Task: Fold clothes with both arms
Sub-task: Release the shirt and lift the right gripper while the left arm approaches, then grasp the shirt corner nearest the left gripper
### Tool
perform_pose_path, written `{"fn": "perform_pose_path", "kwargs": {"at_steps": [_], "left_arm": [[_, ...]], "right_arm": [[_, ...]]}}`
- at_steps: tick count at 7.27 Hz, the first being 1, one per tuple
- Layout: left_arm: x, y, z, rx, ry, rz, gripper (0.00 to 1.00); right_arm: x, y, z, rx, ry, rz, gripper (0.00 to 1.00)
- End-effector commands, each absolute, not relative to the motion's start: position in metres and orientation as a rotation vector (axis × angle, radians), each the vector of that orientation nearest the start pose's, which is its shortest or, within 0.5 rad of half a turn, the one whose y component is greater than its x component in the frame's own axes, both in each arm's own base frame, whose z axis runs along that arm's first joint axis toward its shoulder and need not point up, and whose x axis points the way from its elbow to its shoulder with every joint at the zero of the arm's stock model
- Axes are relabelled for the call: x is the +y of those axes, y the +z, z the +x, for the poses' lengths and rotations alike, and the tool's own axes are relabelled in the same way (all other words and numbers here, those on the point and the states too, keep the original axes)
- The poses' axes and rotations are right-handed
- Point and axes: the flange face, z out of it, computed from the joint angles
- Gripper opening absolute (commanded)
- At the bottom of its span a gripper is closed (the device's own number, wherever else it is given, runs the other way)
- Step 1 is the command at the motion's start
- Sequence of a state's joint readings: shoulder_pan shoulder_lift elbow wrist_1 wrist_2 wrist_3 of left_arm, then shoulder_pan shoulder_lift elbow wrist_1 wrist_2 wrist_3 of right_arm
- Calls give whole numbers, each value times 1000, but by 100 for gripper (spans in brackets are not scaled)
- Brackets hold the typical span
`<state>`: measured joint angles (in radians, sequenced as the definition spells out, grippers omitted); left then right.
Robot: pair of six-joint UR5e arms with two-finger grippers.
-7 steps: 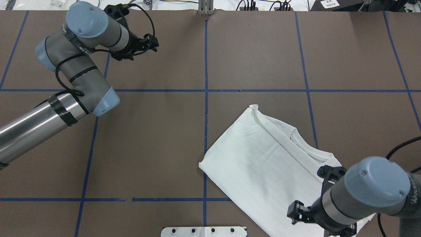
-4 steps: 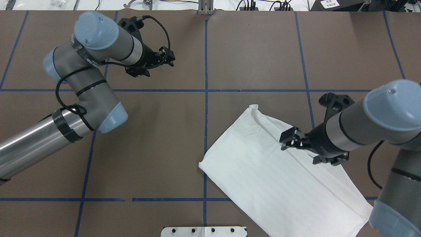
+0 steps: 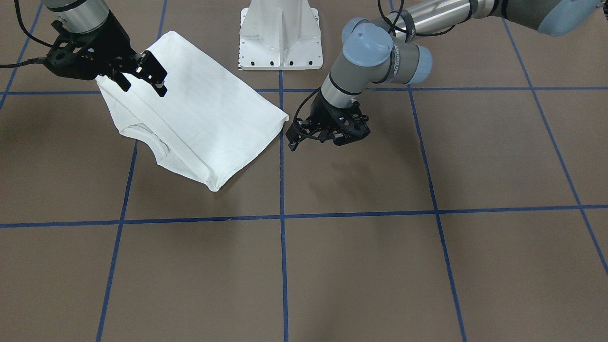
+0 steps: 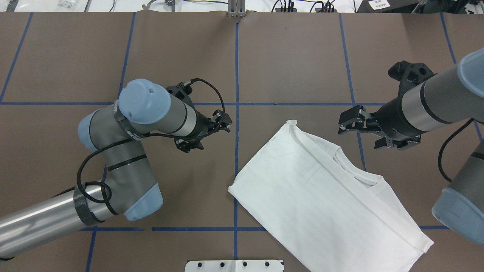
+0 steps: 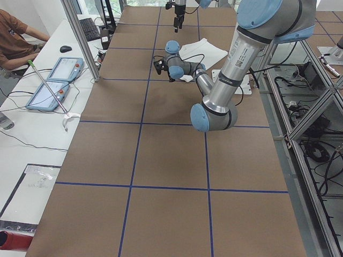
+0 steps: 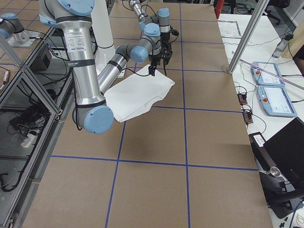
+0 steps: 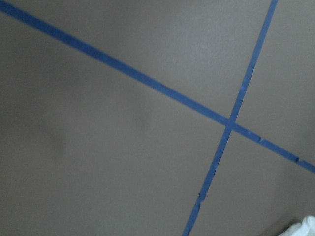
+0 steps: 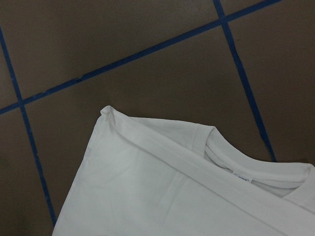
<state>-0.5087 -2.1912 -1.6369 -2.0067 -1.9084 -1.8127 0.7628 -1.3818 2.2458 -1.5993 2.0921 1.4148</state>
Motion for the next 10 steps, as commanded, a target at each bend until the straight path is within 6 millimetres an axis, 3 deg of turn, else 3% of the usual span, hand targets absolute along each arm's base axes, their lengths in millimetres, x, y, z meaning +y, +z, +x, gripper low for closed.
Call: {"fn": "perform_pose_path", "kwargs": {"at_steps": [1,4,7,9,10], "left_arm": [[-360,208,585,1141,-498,-206,99],[-322,213,611,1119,-481,-240,91],[-320,219,615,1110,-502,-219,70],[-321,217,617,1110,-502,-219,67],[-321,216,617,1112,-502,-219,59]], "right_arm": [[-387,261,-280,-957,342,-70,100],[-387,263,-281,-954,343,-72,100],[-387,267,-279,-947,348,-77,100],[-387,267,-279,-947,348,-77,100],[-388,268,-279,-945,350,-76,100]]}}
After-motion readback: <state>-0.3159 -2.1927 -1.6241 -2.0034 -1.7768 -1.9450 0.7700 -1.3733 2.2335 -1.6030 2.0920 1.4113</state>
